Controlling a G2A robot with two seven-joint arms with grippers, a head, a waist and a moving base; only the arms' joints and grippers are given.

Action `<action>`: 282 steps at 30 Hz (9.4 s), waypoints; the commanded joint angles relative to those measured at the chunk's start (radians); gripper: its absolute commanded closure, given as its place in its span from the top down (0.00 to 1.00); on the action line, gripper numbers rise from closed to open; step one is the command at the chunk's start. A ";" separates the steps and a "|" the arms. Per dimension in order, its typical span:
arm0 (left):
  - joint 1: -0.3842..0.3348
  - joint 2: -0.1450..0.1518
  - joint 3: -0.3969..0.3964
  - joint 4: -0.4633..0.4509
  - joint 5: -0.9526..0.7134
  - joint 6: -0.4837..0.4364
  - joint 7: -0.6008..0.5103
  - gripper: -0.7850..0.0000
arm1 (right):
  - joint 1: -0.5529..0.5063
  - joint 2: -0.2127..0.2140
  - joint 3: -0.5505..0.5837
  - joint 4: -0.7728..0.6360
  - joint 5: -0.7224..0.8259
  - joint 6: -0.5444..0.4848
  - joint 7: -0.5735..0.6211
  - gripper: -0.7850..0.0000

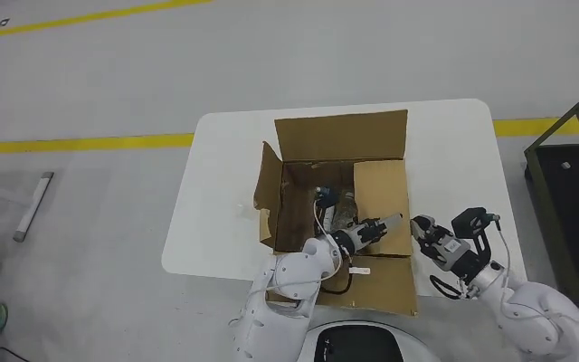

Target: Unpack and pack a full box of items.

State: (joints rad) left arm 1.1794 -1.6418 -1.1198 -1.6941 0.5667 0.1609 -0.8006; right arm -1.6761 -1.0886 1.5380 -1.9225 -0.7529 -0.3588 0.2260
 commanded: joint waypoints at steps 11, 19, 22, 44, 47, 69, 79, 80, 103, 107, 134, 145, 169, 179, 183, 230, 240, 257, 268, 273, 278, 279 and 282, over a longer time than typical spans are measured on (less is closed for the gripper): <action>-0.065 0.007 0.082 -0.130 0.000 -0.085 0.020 1.00 | -0.044 -0.007 0.124 -0.007 0.354 0.059 -0.016 1.00; -0.156 -0.008 0.251 -0.011 0.096 -0.132 0.055 1.00 | -0.069 -0.008 0.241 0.034 0.717 0.012 0.036 1.00; -0.188 -0.017 0.308 0.040 0.130 -0.135 0.065 1.00 | -0.078 -0.008 0.268 0.037 0.766 0.004 0.058 1.00; -0.218 -0.013 0.304 0.063 0.175 -0.111 0.062 1.00 | -0.030 -0.014 0.197 0.105 0.738 -0.002 0.142 0.00; -0.206 0.007 0.243 0.013 0.290 -0.089 0.050 1.00 | -0.030 -0.015 0.191 0.108 0.722 -0.003 0.135 0.00; -0.245 0.041 0.291 0.089 1.023 -0.088 -0.270 1.00 | -0.025 -0.020 0.185 0.097 0.685 0.010 0.125 0.00; -0.221 0.041 0.282 0.097 0.994 -0.079 -0.253 1.00 | -0.018 -0.021 0.183 0.101 0.687 0.007 0.130 0.00; -0.214 0.040 0.276 0.105 0.990 -0.061 -0.257 1.00 | -0.017 -0.022 0.182 0.101 0.686 0.008 0.130 0.00; -0.354 -0.027 0.278 0.382 0.900 0.129 -0.382 0.48 | -0.038 -0.026 0.195 0.079 0.685 0.000 0.119 0.00; -0.363 -0.033 0.279 0.409 0.910 0.129 -0.389 0.49 | -0.041 -0.026 0.196 0.076 0.685 -0.001 0.120 0.00; -0.368 -0.064 0.261 0.477 0.949 0.127 -0.395 0.42 | -0.029 -0.030 0.189 0.082 0.678 0.000 0.130 0.00; -0.360 -0.071 0.240 0.452 0.972 0.127 -0.397 0.00 | -0.029 -0.032 0.189 0.082 0.677 0.000 0.130 0.00; -0.317 -0.066 0.114 -0.037 0.944 0.083 -0.498 0.00 | -0.006 -0.024 0.304 0.091 0.674 -0.006 0.138 0.00; -0.317 -0.059 0.038 -0.197 1.037 0.077 -0.528 0.00 | -0.041 -0.022 0.384 0.093 0.713 -0.015 0.146 0.00; -0.322 -0.055 -0.007 -0.228 1.095 0.066 -0.539 0.00 | -0.052 -0.023 0.389 0.090 0.718 -0.017 0.148 0.00; -0.218 -0.018 -0.246 -0.213 1.395 -0.201 -0.595 0.00 | -0.054 -0.026 0.382 -0.266 0.280 -0.078 0.079 0.00; -0.134 -0.008 -0.254 -0.109 1.439 -0.284 -0.600 0.00 | -0.007 -0.025 0.302 -0.215 0.248 -0.059 0.096 0.00; -0.162 -0.010 -0.247 0.189 1.438 -0.207 -0.476 0.00 | 0.025 -0.022 0.296 -0.154 0.257 -0.056 0.114 0.00; -0.201 -0.012 -0.262 0.268 1.382 -0.188 -0.474 1.00 | 0.043 -0.019 0.290 -0.128 0.263 -0.052 0.130 0.08; -0.210 -0.012 -0.262 0.274 1.378 -0.185 -0.479 1.00 | 0.055 -0.018 0.279 -0.122 0.260 -0.047 0.140 0.09; -0.222 -0.013 -0.265 0.225 1.346 -0.180 -0.482 1.00 | 0.064 -0.017 0.274 -0.117 0.258 -0.042 0.144 0.09; -0.225 -0.014 -0.265 0.203 1.337 -0.178 -0.489 1.00 | 0.066 -0.016 0.275 -0.116 0.257 -0.040 0.146 0.09; -0.243 -0.016 -0.266 0.111 1.322 -0.170 -0.514 1.00 | 0.071 -0.015 0.282 -0.111 0.252 -0.036 0.147 0.08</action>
State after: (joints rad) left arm 0.9440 -1.6567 -1.3839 -1.5392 1.8984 -0.0151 -1.2998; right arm -1.6063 -1.1042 1.8173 -2.0366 -0.4992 -0.3958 0.3734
